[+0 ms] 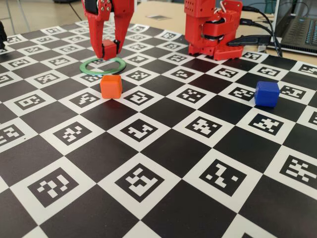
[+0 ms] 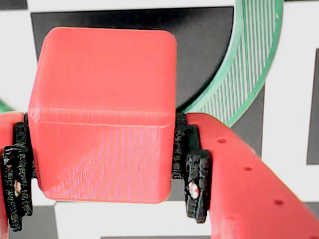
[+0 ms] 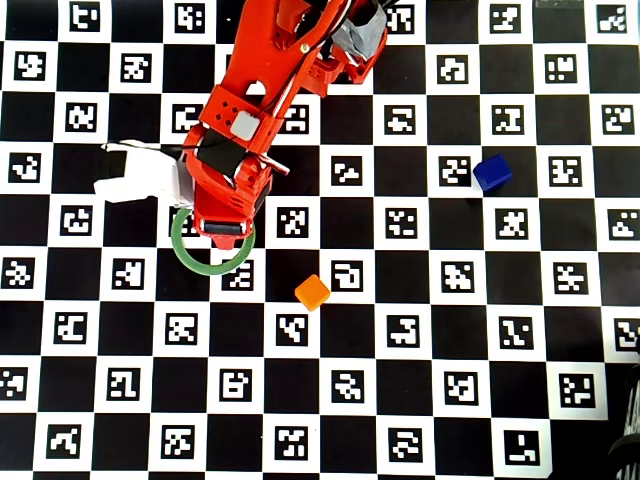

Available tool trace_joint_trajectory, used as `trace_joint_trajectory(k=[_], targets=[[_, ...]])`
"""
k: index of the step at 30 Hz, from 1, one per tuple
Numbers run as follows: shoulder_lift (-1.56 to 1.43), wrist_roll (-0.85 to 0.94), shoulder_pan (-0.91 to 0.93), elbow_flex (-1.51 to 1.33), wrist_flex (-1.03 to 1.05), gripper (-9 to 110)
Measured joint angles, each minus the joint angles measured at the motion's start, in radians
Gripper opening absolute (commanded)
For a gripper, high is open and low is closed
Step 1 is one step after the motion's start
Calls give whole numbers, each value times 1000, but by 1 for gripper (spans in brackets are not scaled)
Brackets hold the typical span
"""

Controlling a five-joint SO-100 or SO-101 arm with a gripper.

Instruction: Grab the red cube then put it in the green circle then put the blue cube on top and finally the orange cube on top

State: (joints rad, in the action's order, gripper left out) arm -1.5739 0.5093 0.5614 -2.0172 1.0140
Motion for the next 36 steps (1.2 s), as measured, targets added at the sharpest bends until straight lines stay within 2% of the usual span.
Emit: trace_joint_trajectory(k=[28, 36], targets=[[77, 18, 15, 23, -74, 5], [77, 37, 15, 23, -74, 20]])
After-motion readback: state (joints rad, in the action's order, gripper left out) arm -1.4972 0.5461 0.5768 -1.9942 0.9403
